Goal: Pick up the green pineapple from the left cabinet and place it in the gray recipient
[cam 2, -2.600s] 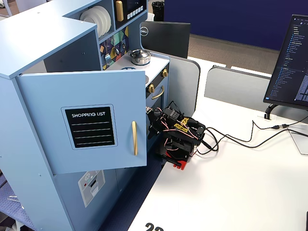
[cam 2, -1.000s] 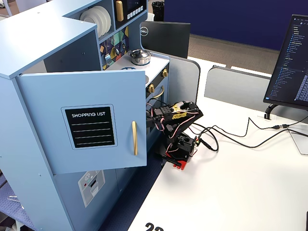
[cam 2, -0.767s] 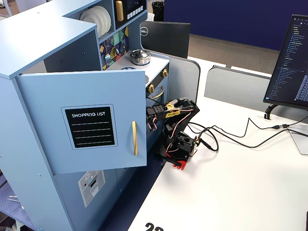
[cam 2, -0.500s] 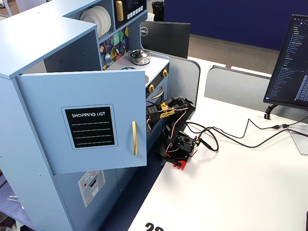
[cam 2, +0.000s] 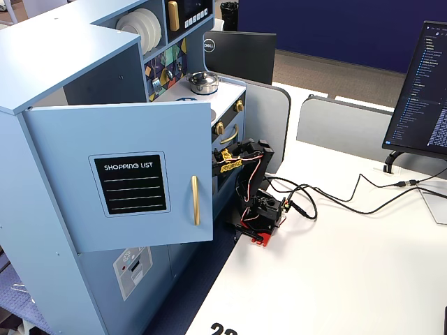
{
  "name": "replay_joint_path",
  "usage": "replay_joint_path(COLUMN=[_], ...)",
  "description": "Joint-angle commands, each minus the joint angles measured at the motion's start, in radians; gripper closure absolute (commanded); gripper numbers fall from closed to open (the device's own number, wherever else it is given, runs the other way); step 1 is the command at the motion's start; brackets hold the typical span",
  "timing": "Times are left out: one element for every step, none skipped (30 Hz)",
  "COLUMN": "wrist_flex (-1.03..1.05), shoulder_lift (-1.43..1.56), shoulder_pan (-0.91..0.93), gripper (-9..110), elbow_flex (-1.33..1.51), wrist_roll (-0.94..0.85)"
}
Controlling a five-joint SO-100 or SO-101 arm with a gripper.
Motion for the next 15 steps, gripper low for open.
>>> replay_joint_path(wrist_flex=[-0.026, -0.026, -0.026, -0.026, -0.026, -0.026, -0.026, -0.026, -0.031, -0.043, -0.055, -0.058, -0.061, -0.063, -0.074], shoulder_lift=[-0.037, -0.052, -0.067, -0.084, -0.103, -0.121, -0.143, -0.161, -0.179, -0.196, -0.207, -0.21, -0.21, -0.209, -0.204], shoulder_pan=[0.011, 0.006, 0.0, -0.008, -0.012, -0.017, -0.02, -0.021, -0.025, -0.028, -0.034, -0.041, -0.049, -0.055, -0.061], gripper=[66, 66, 66, 67, 67, 68, 68, 70, 72, 75, 78, 85, 93, 99, 101], elbow_flex=[-0.12, -0.135, -0.15, -0.169, -0.189, -0.212, -0.233, -0.255, -0.275, -0.288, -0.298, -0.302, -0.301, -0.295, -0.288], wrist_roll=[-0.02, -0.025, -0.028, -0.035, -0.041, -0.046, -0.049, -0.06, -0.072, -0.083, -0.094, -0.112, -0.132, -0.158, -0.179])
